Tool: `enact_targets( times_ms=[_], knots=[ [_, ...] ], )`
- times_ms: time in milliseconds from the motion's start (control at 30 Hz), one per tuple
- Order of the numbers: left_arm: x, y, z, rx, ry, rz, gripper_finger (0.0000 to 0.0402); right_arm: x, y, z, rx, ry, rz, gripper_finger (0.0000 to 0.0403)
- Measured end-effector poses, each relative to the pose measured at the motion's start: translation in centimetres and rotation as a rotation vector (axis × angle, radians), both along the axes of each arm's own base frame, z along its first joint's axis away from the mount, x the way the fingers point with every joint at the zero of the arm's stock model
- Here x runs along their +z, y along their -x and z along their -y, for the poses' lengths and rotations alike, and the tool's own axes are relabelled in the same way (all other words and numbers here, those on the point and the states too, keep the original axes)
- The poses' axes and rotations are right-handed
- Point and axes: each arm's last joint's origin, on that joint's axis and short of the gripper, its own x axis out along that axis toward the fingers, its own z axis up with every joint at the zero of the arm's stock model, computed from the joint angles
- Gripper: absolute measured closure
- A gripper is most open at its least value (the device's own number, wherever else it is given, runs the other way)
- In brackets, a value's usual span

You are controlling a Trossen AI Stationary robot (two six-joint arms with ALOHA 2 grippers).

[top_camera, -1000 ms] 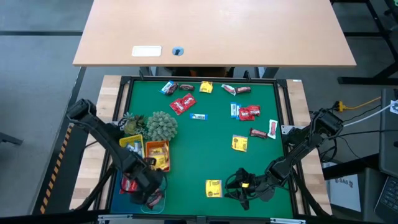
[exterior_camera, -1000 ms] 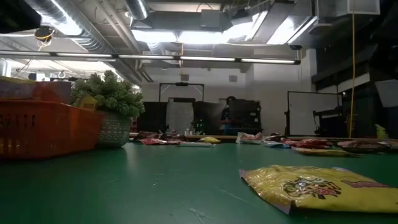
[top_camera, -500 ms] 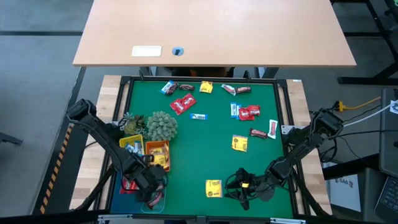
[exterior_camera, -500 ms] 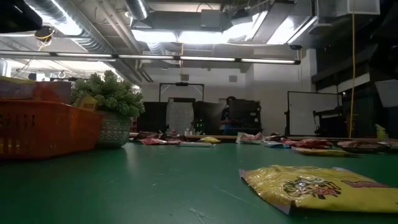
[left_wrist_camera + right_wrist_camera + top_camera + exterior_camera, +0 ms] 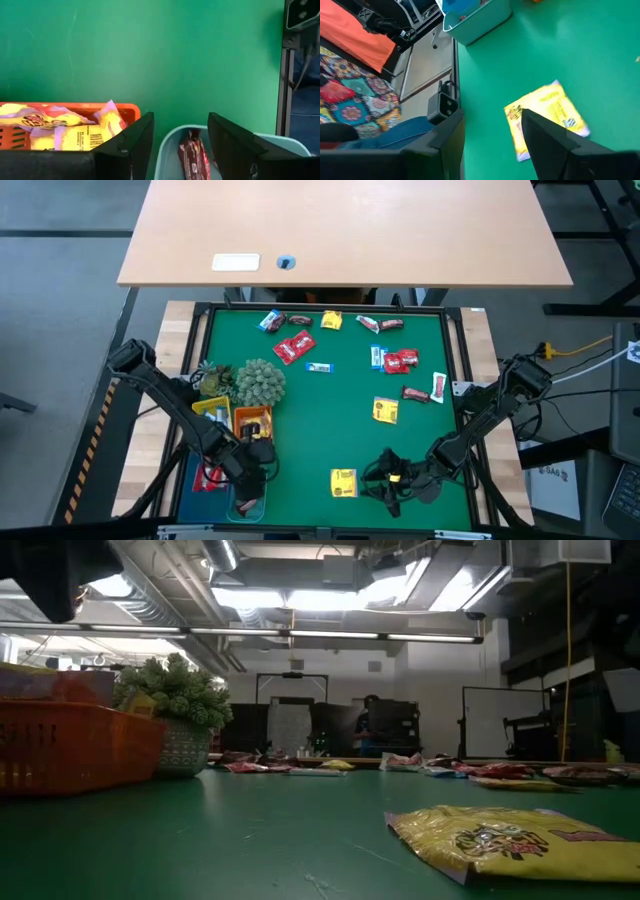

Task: Sort candy
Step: Put the yellow candy into the orange basket

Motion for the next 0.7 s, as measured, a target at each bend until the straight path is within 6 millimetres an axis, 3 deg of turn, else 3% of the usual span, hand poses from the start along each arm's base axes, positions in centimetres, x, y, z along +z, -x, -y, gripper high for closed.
enact_targets(
  times_ms=[367,567,700],
  knots=[
    [0.0,-0.2,-0.3,0.011,0.0,0.0,0.0223,0.3,-0.6,0.3,0.021,0.003,0.024,0.0203],
    [0.0,-0.2,-0.2,0.001,0.018,-0.015,0.0223,0.0,-1.5,1.1,-0.016,-0.024,0.006,0.0152],
    [0.0,-0.1,-0.1,-0.003,0.02,-0.017,0.0223,-0.6,-2.1,1.6,0.016,0.051,0.001,0.0116]
  ],
)
